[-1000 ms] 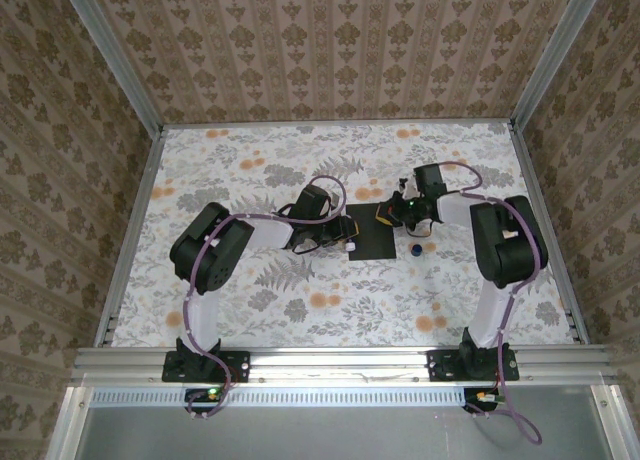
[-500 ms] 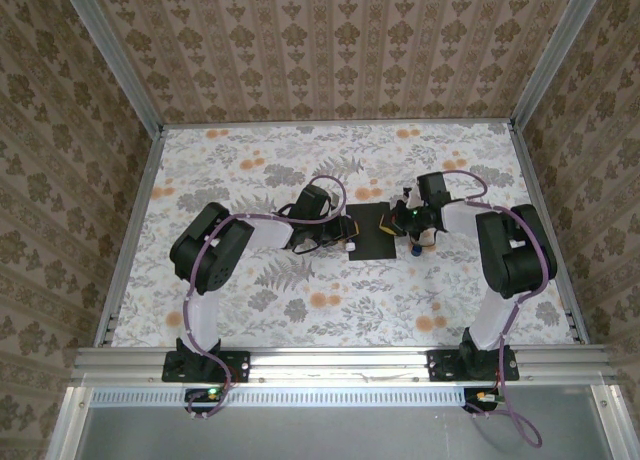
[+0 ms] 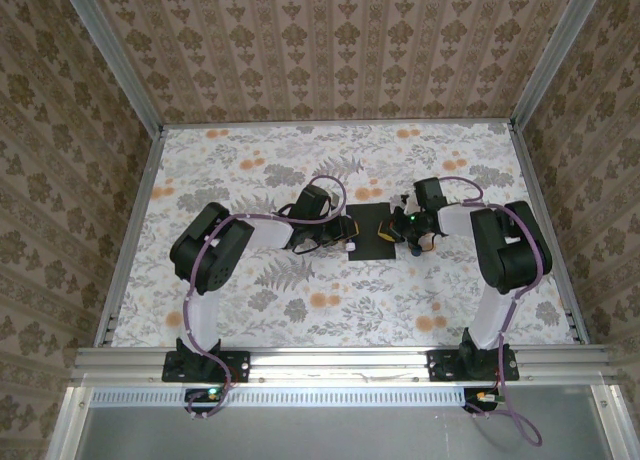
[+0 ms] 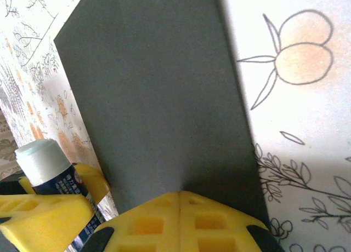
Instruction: Place the letter into the envelope and seal it
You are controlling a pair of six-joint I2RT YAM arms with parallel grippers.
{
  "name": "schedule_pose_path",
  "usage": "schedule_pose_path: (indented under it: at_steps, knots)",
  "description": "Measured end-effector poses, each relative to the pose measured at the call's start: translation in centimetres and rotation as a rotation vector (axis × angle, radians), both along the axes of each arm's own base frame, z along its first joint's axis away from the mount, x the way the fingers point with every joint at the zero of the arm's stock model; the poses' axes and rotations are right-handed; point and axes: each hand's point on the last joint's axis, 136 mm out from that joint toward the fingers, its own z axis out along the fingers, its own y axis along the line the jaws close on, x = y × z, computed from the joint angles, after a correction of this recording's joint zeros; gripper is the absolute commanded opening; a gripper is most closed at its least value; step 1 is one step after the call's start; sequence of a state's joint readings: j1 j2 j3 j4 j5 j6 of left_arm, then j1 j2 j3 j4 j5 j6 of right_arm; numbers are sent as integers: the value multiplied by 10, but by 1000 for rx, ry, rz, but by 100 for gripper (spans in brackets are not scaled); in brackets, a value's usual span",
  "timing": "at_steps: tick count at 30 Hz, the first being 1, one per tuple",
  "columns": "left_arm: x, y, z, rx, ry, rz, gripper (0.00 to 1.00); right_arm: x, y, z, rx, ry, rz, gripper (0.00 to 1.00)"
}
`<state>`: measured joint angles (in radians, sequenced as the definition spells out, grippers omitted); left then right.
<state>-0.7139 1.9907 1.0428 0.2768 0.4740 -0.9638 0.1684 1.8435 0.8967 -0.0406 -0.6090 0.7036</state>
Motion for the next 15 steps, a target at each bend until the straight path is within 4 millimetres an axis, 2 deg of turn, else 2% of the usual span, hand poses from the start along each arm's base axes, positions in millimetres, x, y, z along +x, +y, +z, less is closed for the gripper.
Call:
schedule_pose_path:
  at_steps: [10, 15]
  knots:
    - [0, 0, 0, 0, -3, -2, 0, -1, -2, 2, -10, 1, -5, 0]
    - [-1, -1, 1, 4, -14, -13, 0, 1, -3, 17, -17, -20, -10, 0]
